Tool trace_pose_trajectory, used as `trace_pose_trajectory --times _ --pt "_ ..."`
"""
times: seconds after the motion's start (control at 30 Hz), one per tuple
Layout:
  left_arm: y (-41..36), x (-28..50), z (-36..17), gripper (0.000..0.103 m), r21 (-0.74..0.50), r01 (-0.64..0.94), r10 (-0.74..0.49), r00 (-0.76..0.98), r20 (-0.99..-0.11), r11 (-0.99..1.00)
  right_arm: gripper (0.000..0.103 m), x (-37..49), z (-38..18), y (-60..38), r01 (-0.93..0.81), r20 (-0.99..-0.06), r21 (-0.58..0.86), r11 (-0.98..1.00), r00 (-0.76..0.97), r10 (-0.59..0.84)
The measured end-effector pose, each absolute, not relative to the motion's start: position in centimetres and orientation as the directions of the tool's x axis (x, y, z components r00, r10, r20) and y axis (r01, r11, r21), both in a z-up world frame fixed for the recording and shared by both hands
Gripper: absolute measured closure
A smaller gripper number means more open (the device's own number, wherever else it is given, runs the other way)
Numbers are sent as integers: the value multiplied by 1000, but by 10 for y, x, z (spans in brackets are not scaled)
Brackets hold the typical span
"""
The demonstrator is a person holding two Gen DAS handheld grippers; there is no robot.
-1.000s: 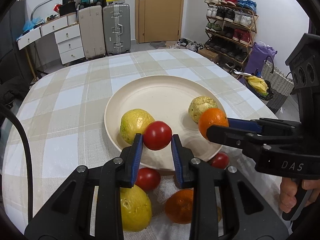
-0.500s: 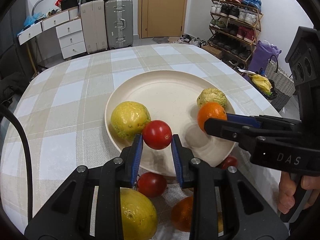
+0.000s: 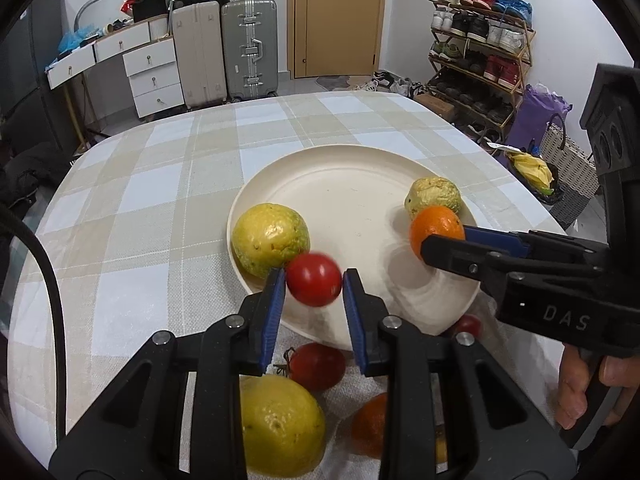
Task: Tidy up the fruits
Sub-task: 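Open both tools to drop the orange and tomato onto the plate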
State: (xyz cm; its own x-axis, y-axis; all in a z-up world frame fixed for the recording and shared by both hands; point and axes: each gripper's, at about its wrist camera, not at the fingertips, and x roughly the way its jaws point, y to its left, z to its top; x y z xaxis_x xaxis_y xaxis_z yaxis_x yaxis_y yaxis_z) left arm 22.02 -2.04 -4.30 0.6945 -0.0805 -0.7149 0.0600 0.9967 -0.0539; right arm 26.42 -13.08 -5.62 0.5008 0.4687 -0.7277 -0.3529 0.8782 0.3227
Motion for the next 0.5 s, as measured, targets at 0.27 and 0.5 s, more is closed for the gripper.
trace_pose_trajectory --times 0.27,0.5 --pt "-8 186 -24 34 -62 45 -74 754 -653 997 43 246 -41 -142 -365 -692 305 880 549 468" --pt "10 144 -1 16 -76 1 -45 813 -581 997 9 219 -25 -148 -396 -647 269 878 601 469"
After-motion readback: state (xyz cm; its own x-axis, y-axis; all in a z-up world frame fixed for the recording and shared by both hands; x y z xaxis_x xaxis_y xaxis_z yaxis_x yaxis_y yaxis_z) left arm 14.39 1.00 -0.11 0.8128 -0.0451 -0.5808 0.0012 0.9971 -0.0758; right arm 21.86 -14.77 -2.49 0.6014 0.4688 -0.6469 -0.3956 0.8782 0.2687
